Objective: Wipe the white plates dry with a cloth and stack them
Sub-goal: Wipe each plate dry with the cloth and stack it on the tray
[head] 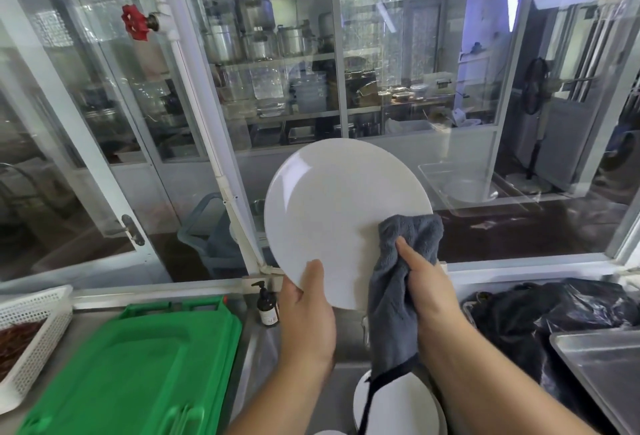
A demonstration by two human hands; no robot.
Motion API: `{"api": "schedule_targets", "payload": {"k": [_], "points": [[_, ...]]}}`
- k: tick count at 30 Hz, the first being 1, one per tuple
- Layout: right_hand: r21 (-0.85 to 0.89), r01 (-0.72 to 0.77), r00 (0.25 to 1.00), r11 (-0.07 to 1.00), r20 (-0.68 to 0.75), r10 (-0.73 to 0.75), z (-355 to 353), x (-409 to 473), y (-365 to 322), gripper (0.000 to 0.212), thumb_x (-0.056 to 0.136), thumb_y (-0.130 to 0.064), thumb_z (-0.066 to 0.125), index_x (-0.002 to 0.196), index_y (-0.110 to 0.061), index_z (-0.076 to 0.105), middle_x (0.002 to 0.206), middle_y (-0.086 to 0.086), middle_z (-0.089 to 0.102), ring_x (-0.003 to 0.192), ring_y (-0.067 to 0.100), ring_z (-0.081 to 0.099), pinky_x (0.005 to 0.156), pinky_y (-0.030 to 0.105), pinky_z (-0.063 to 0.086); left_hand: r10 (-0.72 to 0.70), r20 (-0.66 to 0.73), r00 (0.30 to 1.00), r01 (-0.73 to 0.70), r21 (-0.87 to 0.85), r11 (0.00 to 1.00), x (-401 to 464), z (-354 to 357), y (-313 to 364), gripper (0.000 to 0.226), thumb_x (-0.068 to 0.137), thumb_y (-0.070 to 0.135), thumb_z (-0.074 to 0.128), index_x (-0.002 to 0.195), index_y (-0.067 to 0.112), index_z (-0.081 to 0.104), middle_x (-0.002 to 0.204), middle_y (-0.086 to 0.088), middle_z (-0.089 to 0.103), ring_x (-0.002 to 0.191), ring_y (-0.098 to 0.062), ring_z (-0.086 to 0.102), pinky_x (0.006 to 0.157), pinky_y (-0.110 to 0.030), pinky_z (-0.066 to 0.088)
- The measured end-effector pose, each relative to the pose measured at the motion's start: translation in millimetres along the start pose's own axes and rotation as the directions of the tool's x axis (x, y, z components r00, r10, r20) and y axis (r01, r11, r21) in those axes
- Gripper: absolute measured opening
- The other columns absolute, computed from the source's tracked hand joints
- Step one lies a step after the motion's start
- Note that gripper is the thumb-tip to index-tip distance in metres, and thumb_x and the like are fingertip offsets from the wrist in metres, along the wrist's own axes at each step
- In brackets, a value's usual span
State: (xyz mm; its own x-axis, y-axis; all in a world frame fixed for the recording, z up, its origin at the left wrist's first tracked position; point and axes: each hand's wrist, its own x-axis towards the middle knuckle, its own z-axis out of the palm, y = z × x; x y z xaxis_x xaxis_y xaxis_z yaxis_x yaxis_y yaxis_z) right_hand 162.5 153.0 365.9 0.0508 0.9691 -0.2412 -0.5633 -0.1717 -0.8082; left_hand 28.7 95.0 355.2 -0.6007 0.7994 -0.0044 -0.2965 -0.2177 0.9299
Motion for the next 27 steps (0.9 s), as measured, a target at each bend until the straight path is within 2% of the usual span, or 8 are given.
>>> {"api": "schedule_targets", "payload": {"k": [4,8,10,13,15,18,21,27], "points": [[-0.229,0.136,0.990,0.964,0.061,-0.125,-13.0,16.0,-30.9,0.017,0.093,-0.024,0.077,0.109,-0.022,0.074,0.091,-0.006,0.082,0.082,0.011,0.078,0.073,0.028,0.058,-0.151,0.133,0.980,0.166,-0.108,0.980,22.8,-17.8,25.4,0.026,0.103,0.017,0.060,0.128,0.017,0.070,0.122,-0.005,0.080,0.122,-0.030,0.070,0.103,-0.047,0.055],[-0.406,0.204,0.970,0.891,0.210,-0.126,-17.2,24.1,-62.5,0.016,0.092,-0.023,0.078,0.106,-0.015,0.077,0.094,0.002,0.082,0.081,0.012,0.077,0.071,0.024,0.058,-0.165,0.250,0.954,0.129,0.157,0.979,50.9,-31.2,75.7,0.025,0.103,0.023,0.063,0.125,0.013,0.071,0.115,-0.011,0.081,0.111,-0.033,0.074,0.101,-0.049,0.055],[-0.478,0.230,0.957,0.848,0.268,-0.109,-16.2,27.0,-75.2,0.018,0.092,-0.025,0.079,0.106,-0.013,0.078,0.095,0.006,0.082,0.083,0.020,0.078,0.073,0.029,0.060,-0.188,0.304,0.934,0.100,0.283,0.954,57.5,-34.5,87.4,0.018,0.103,0.021,0.065,0.117,0.012,0.072,0.107,-0.011,0.082,0.097,-0.029,0.079,0.090,-0.042,0.060],[-0.526,0.272,0.944,0.806,0.307,-0.118,-14.8,29.0,-85.9,0.019,0.091,-0.027,0.079,0.104,-0.014,0.079,0.097,0.008,0.082,0.089,0.028,0.079,0.085,0.038,0.060,-0.248,0.327,0.912,0.142,0.316,0.938,59.5,-36.3,89.1,0.014,0.105,0.019,0.064,0.112,0.011,0.073,0.102,-0.010,0.083,0.085,-0.022,0.081,0.068,-0.030,0.065],[-0.529,0.278,0.943,0.802,0.309,-0.123,-13.9,27.9,-87.0,0.017,0.091,-0.027,0.079,0.102,-0.015,0.079,0.096,0.008,0.082,0.088,0.028,0.079,0.082,0.037,0.060,-0.235,0.319,0.918,0.129,0.322,0.938,58.8,-35.9,83.8,0.015,0.105,0.019,0.064,0.113,0.012,0.073,0.103,-0.008,0.083,0.088,-0.022,0.081,0.070,-0.032,0.064],[-0.480,0.255,0.959,0.839,0.238,-0.155,-13.6,24.8,-82.4,0.019,0.090,-0.030,0.081,0.101,-0.015,0.079,0.095,0.007,0.082,0.084,0.024,0.079,0.078,0.035,0.059,-0.164,0.300,0.940,0.068,0.304,0.950,56.4,-32.6,71.0,0.022,0.106,0.018,0.061,0.098,0.017,0.081,0.099,-0.006,0.084,0.087,-0.020,0.081,0.073,-0.034,0.061],[-0.440,0.228,0.974,0.868,0.094,-0.208,-11.4,19.3,-66.0,0.020,0.090,-0.039,0.080,0.094,-0.019,0.078,0.083,-0.007,0.081,0.074,0.009,0.077,0.063,0.021,0.057,-0.114,0.283,0.952,0.043,0.248,0.968,47.7,-24.4,60.0,0.040,0.107,0.017,0.058,0.084,0.034,0.087,0.096,0.001,0.084,0.085,-0.013,0.080,0.065,-0.025,0.062],[-0.308,0.213,0.962,0.927,-0.102,-0.255,1.7,-12.2,-8.7,0.016,0.095,-0.036,0.074,0.102,-0.022,0.070,0.080,-0.013,0.077,0.079,0.006,0.074,0.054,0.013,0.050,-0.048,0.103,0.994,0.040,0.082,0.996,31.4,-4.8,30.0,0.015,0.104,0.019,0.062,0.104,0.019,0.076,0.104,0.004,0.083,0.098,-0.016,0.079,0.091,-0.039,0.059]]}}
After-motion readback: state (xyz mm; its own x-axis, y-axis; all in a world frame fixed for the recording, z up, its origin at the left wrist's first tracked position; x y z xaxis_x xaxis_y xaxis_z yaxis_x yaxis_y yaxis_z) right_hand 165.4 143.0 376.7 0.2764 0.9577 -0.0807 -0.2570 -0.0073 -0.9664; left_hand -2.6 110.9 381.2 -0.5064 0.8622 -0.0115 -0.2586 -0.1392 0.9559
